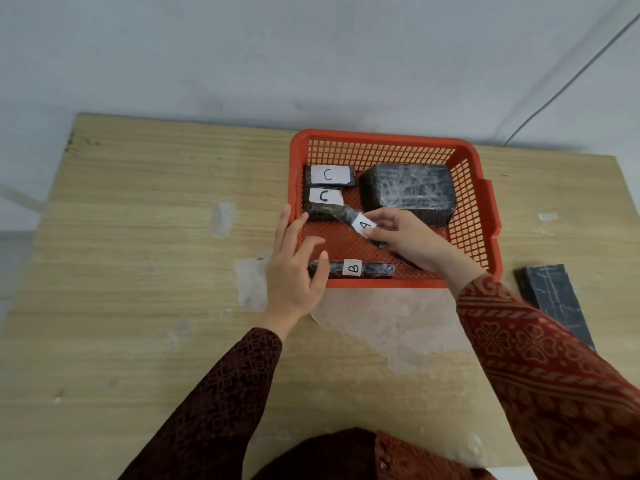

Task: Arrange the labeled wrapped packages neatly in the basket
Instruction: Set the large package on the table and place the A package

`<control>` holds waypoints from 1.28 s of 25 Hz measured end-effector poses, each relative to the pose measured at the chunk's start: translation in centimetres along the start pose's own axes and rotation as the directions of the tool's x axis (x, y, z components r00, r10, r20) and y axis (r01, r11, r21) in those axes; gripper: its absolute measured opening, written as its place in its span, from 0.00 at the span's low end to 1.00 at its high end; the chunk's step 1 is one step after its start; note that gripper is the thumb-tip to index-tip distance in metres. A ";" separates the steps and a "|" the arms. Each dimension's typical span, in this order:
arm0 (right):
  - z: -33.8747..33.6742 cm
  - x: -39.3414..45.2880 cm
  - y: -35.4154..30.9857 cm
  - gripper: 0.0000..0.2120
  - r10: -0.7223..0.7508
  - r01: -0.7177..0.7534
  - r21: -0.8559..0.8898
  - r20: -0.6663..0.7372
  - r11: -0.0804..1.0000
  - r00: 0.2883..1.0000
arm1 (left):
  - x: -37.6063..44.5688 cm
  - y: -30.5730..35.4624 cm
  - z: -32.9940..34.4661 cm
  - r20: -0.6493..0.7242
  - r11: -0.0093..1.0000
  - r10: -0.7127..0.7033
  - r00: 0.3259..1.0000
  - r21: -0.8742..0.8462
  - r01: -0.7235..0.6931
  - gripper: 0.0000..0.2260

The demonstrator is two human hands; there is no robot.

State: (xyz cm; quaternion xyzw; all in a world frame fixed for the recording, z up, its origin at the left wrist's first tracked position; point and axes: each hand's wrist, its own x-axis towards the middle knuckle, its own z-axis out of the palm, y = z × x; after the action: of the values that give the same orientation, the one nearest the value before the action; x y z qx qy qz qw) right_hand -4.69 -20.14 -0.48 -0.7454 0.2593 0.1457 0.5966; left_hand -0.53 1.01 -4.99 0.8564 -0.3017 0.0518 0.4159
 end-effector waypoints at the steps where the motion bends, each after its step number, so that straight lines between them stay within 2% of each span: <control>1: 0.9 0.8 -0.4 0.16 -0.047 0.039 -0.205 -0.033 0.978 0.998 | 0.0 -0.2 0.0 0.007 1.000 0.008 1.000 0.001 -0.008 0.11; 3: 2.9 2.3 -1.2 0.16 -0.169 0.129 -0.491 -0.038 0.862 0.985 | 0.0 -0.4 0.1 0.013 1.000 0.016 1.000 0.008 -0.016 0.11; 6: 5.4 3.9 -1.7 0.16 -0.309 0.259 -0.696 0.055 0.670 0.949 | -0.1 -0.6 0.2 0.001 1.000 0.016 1.000 0.022 -0.016 0.11; 11: 5.8 4.1 -0.5 0.13 -0.416 0.302 -0.805 0.076 0.511 0.906 | -0.2 -0.5 0.2 0.002 1.000 0.004 1.000 0.027 -0.004 0.13; 16: 6.8 3.3 -0.2 0.17 -0.434 0.147 -0.914 -0.035 0.379 0.900 | -0.1 -0.3 -0.1 0.018 1.000 -0.002 1.000 0.028 0.001 0.13; 18: 6.5 2.7 -0.3 0.16 -0.454 0.146 -0.914 -0.046 0.379 0.890 | -0.1 -0.2 -0.2 0.029 0.999 -0.002 1.000 0.033 0.002 0.14; 21: 4.7 0.6 0.4 0.13 -0.464 0.131 -0.880 -0.109 0.456 0.879 | -0.1 -0.1 -0.4 0.041 0.999 0.003 0.999 0.039 -0.005 0.14; 24: 1.2 -1.5 2.7 0.13 -0.319 -0.031 -0.884 -0.201 0.466 0.926 | -0.1 0.1 -0.5 0.047 1.000 -0.015 0.999 0.014 0.014 0.15; 26: -1.0 -2.1 3.7 0.15 -0.162 -0.119 -0.830 -0.244 0.545 0.956 | -0.2 0.2 -0.4 0.046 1.000 -0.018 0.999 0.007 0.018 0.15; 28: -2.2 -1.8 4.1 0.18 -0.062 -0.138 -0.768 -0.225 0.626 0.972 | -0.2 0.0 -0.3 0.041 1.000 -0.017 0.999 0.007 0.017 0.15; 29: -2.5 -1.7 4.2 0.19 -0.043 -0.131 -0.768 -0.202 0.626 0.979 | -0.2 0.0 -0.2 0.038 1.000 -0.015 0.999 0.012 0.015 0.15; 31: -3.0 -1.3 4.2 0.20 -0.045 -0.106 -0.787 -0.167 0.608 0.985 | -0.3 0.0 -0.1 0.029 1.000 -0.009 1.000 0.026 0.008 0.15; 32: -3.2 -1.3 4.1 0.20 -0.058 -0.090 -0.763 -0.165 0.640 0.985 | -0.3 0.0 -0.1 0.025 1.000 -0.005 1.000 0.030 0.004 0.15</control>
State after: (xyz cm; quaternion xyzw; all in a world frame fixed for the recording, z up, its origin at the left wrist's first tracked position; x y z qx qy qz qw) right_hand -8.33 -23.60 -2.36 -0.9353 0.2307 0.1816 0.1974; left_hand -0.77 1.26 -5.06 0.8637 -0.3042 0.0444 0.3995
